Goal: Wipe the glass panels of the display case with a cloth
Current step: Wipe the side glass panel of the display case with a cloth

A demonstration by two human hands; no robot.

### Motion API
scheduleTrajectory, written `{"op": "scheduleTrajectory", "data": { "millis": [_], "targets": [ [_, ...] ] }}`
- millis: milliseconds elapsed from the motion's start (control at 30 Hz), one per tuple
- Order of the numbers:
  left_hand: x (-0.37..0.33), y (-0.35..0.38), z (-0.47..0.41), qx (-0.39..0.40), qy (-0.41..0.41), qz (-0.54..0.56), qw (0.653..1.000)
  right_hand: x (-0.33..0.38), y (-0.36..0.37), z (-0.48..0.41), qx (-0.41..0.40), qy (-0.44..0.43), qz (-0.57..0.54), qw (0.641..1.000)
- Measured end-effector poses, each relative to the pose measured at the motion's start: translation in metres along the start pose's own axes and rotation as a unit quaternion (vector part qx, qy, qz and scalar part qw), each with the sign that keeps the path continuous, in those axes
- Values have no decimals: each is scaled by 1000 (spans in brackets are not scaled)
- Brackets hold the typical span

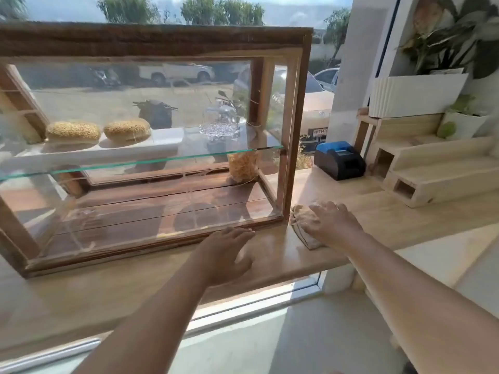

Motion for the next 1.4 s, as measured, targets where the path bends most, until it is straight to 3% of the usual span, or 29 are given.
{"op": "scheduleTrajectory", "data": {
  "millis": [167,333,567,933,1167,1400],
  "targets": [
    [7,26,-7,-2,-17,39,999,-5,24,-1,-27,29,16,999],
    [9,31,-14,-24,-7,56,998,-9,36,-10,44,66,43,996],
    [10,33,-15,-10,-3,50,999,-2,30,-34,59,69,47,995],
    [9,33,-15,-12,9,33,999,7,32,-17,-60,55,14,997],
    [1,22,-9,-89,14,19,996,7,28,7,-83,59,-13,995],
    [-8,-14,0,-115,112,-155,975,8,5,23,-82,62,-29,994]
  ]
}}
Point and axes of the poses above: each hand's wrist, its own z-axis away from the middle knuckle, its own y-axis out of the palm, x = y × z, the point moved 5 cm from there along -z, towards the middle knuckle, and after that the axes turned 10 degrees about y, right-handed, at the moved point
